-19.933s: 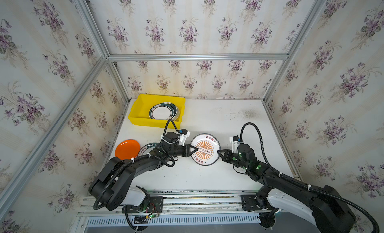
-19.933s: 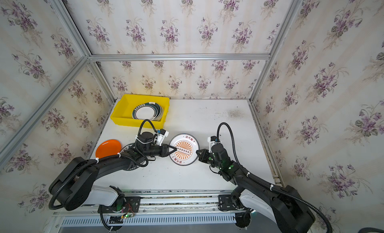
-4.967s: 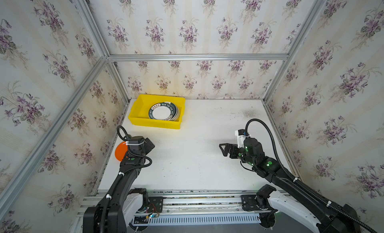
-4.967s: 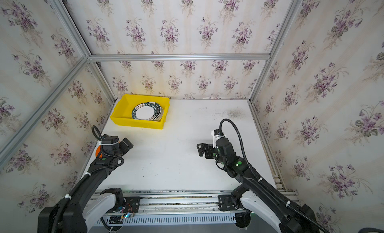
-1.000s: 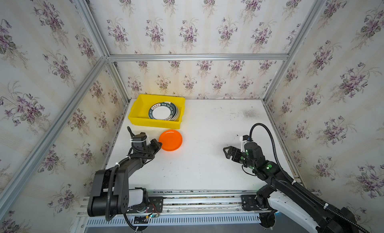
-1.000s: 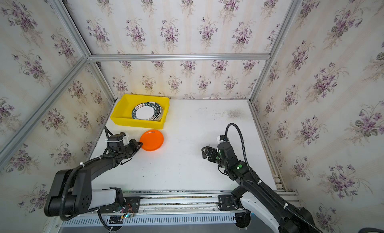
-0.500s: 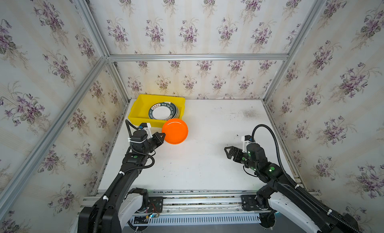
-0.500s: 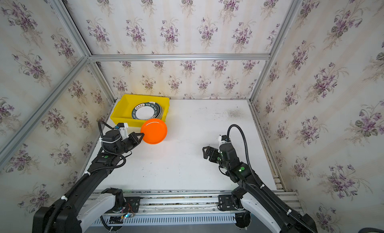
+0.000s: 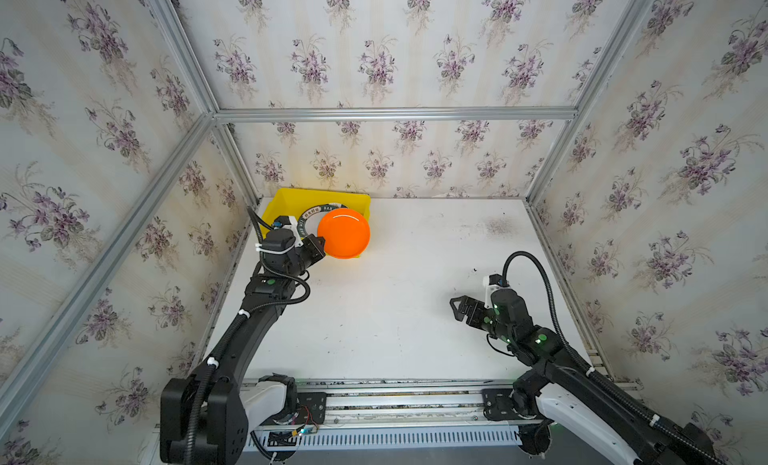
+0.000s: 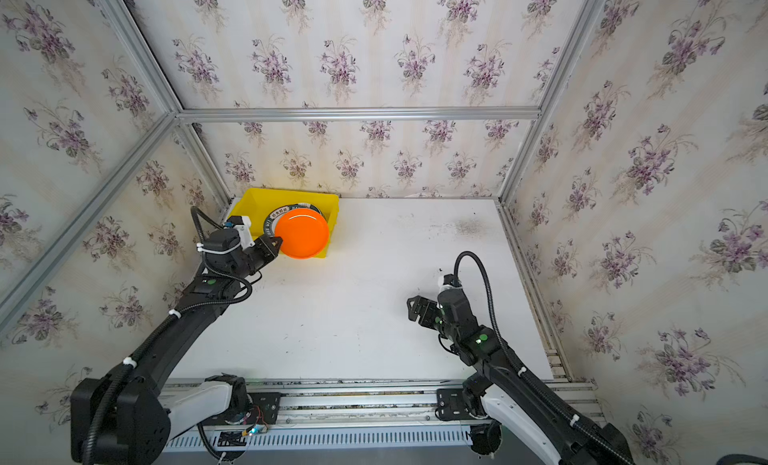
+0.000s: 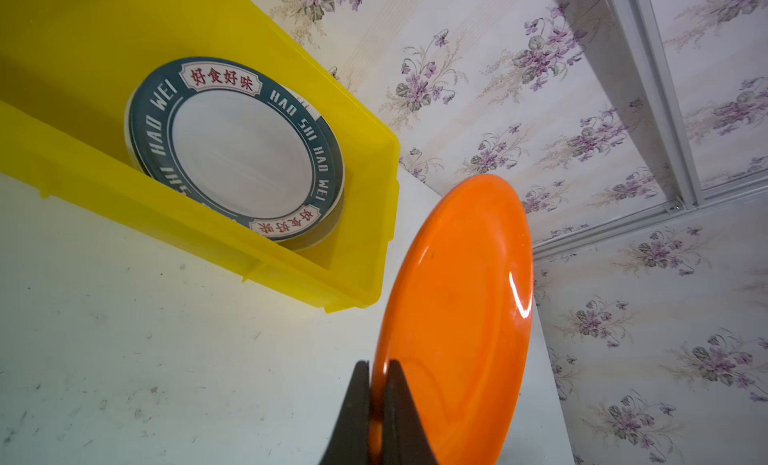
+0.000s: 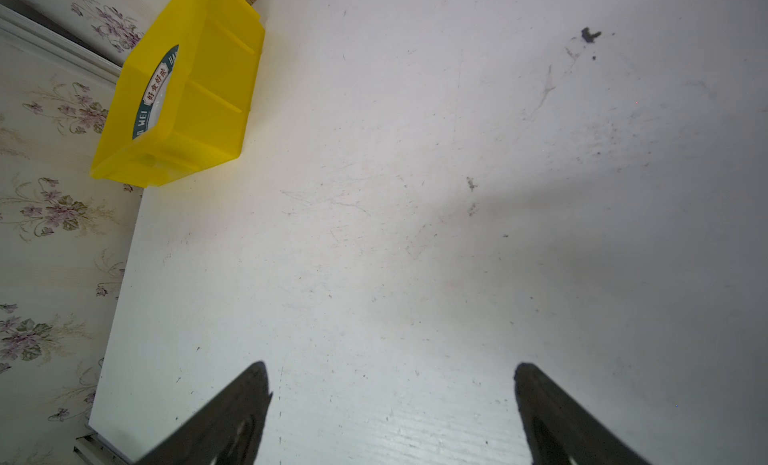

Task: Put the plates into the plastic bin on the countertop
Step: 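Carry the orange plate with the left gripper into the yellow bin, then lower the orange plate onto the stack and open the left gripper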

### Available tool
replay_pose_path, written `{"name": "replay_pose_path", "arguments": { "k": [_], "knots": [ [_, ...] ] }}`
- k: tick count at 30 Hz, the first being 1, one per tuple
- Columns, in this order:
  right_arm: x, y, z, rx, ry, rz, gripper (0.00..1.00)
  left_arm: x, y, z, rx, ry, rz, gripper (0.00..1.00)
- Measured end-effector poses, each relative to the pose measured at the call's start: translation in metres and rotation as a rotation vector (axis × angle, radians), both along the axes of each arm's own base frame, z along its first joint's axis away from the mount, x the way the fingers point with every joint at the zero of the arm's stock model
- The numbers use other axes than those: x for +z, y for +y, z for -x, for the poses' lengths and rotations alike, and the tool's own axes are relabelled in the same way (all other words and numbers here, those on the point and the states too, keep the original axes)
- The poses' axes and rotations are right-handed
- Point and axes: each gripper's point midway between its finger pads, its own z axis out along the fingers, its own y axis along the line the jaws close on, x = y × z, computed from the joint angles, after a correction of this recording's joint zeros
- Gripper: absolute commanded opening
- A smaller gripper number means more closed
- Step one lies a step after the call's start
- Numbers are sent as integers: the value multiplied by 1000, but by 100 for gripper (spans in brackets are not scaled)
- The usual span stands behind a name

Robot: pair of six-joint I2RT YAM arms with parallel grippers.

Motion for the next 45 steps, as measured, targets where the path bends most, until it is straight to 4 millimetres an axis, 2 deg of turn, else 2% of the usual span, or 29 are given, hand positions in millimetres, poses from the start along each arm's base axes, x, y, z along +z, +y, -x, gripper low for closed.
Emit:
{"name": "replay_pose_path", "arguments": {
  "k": [3,7,12,16,22,28,34,41,43,45],
  "knots": [
    [2,-1,2,-3,-8,-4,95,-2,14,-21,55,13,-43,0],
    [8,-4,2,-10,-38,-11,95,-16,32,-42,101,70,-86,1],
    [-6,-12,9,-24,-24,7,95,-41,48,-64,145,156,-120,2],
    [-8,-14,10,-28,-25,13,95,-53,50,-81,141,207,-153,4],
    [-13,-17,11,-33,-22,30,96,-70,57,-93,158,274,-206,4],
    [-14,-20,10,-29,-27,50,96,-75,63,-111,170,309,-263,6],
    [-17,-22,9,-36,-20,65,96,-82,56,-123,160,333,-333,8],
    [-24,-24,9,-34,2,90,96,-99,57,-128,141,388,-364,23],
    [-25,-25,9,-31,6,99,96,-99,57,-129,134,395,-371,38],
    [-24,-25,7,-31,6,103,96,-96,57,-130,130,390,-376,61]
  ]
}}
